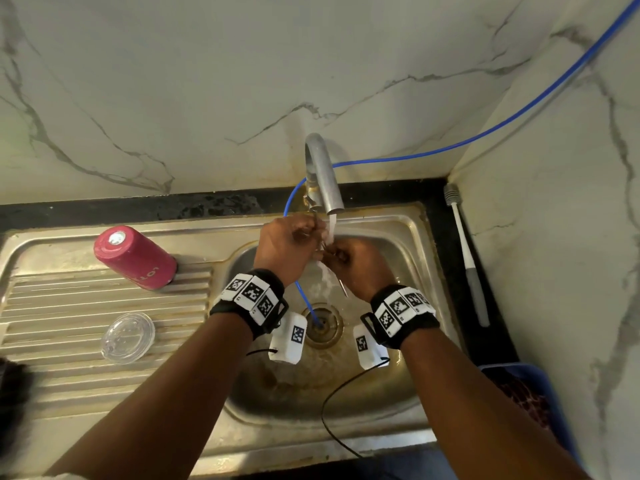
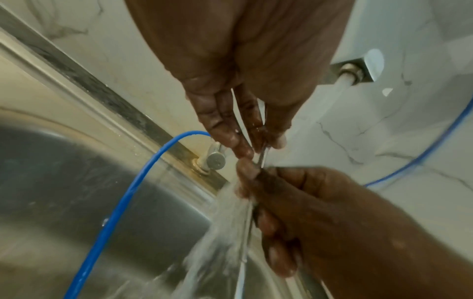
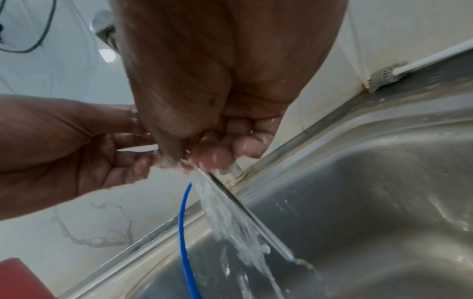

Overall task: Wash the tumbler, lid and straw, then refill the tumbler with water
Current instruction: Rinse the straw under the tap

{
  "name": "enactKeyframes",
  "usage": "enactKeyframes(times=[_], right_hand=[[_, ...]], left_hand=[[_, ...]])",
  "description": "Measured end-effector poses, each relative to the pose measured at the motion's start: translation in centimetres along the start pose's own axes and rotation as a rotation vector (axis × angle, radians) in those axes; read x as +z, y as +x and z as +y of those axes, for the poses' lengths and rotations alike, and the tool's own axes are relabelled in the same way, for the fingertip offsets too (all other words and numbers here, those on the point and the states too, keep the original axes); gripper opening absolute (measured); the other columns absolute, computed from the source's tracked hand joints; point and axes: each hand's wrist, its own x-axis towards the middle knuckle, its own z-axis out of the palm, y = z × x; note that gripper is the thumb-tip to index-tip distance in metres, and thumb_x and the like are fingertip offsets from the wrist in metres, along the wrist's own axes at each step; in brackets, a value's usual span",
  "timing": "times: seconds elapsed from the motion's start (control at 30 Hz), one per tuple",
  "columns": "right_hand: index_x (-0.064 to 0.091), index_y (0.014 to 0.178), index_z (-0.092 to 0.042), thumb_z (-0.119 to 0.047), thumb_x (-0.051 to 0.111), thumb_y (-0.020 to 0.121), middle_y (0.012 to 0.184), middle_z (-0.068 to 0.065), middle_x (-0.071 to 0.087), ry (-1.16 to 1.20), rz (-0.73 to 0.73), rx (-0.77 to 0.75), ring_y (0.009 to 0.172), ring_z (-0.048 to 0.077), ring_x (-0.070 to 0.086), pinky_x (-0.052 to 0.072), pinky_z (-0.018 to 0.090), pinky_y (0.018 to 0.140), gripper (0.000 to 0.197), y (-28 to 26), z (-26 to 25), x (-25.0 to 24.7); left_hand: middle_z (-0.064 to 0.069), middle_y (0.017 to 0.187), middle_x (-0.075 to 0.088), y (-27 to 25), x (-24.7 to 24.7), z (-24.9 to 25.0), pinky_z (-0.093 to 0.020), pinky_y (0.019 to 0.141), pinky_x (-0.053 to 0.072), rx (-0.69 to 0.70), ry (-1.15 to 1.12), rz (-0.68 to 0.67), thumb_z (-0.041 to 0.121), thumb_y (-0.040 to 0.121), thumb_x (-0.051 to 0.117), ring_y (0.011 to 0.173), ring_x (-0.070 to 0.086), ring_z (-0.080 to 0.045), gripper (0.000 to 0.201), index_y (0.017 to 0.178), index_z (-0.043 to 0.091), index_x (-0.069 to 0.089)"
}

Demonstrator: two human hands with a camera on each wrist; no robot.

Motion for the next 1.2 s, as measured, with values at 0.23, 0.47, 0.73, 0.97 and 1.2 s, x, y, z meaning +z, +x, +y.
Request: enactKeyframes(times=[0.23, 0.47, 0.73, 0.97, 1.2], right_hand=[[0.063, 0.079, -0.014, -0.041, 0.055, 0.108, 0.066, 0.000, 0.060, 0.167, 0.037, 0.094, 0.058, 0.004, 0.055, 0.045, 0.017, 0.061, 0.041, -2.0, 1.7, -1.6], [0.074, 0.095, -0.016, -0.032, 0.069, 0.102, 0.077, 0.002, 0.075, 0.519, 0.294, 0.258, 0.066, 0.009, 0.067, 0.055, 0.025, 0.065, 0.018, -1.2, 1.8, -1.7], [0.072, 0.095, -0.017, -0.038, 0.060, 0.106, 0.068, -0.007, 0.060, 0.791, 0.289, 0.272, 0.062, 0.008, 0.054, 0.048, 0.023, 0.058, 0.026, 0.8, 0.1, -1.8], [0.070, 0.094, -0.011, -0.032, 0.064, 0.105, 0.066, -0.004, 0.056, 0.953, -0.016, 0.454, 0.055, 0.007, 0.049, 0.045, 0.020, 0.056, 0.024, -0.3, -2.5, 2.9], [0.072, 0.096, -0.012, -0.034, 0.067, 0.102, 0.066, -0.005, 0.057, 0.959, 0.176, 0.456, 0.057, 0.007, 0.051, 0.046, 0.021, 0.057, 0.023, 0.8, -1.3, -0.7]], left_hand=[[-0.015, 0.087, 0.078, -0.3, -2.2, -0.4, -0.031, 0.064, 0.063, -0.378, -0.727, 0.191, -0.004, 0.093, 0.074, 0.072, 0.078, -0.030, 0.015, 0.104, -0.003, 0.064], [-0.017, 0.095, 0.079, -2.8, -2.2, -2.5, -0.036, 0.066, 0.060, -0.483, -0.637, 0.131, 0.014, 0.095, 0.076, 0.079, 0.078, -0.034, 0.008, 0.091, 0.009, 0.071], [-0.006, 0.064, 0.060, -6.0, -3.1, -4.5, -0.020, 0.048, 0.037, -0.414, -0.382, -0.104, 0.023, 0.105, 0.061, 0.050, 0.046, -0.015, 0.036, 0.093, -0.008, 0.073], [-0.003, 0.057, 0.047, -5.3, -2.4, -3.4, -0.027, 0.051, 0.040, -0.364, -0.388, -0.216, 0.028, 0.107, 0.059, 0.050, 0.043, -0.015, 0.040, 0.079, 0.002, 0.072], [-0.003, 0.062, 0.043, -6.3, -3.3, -4.1, -0.024, 0.052, 0.040, -0.326, -0.416, -0.268, 0.024, 0.108, 0.057, 0.054, 0.040, -0.015, 0.040, 0.077, 0.004, 0.070]])
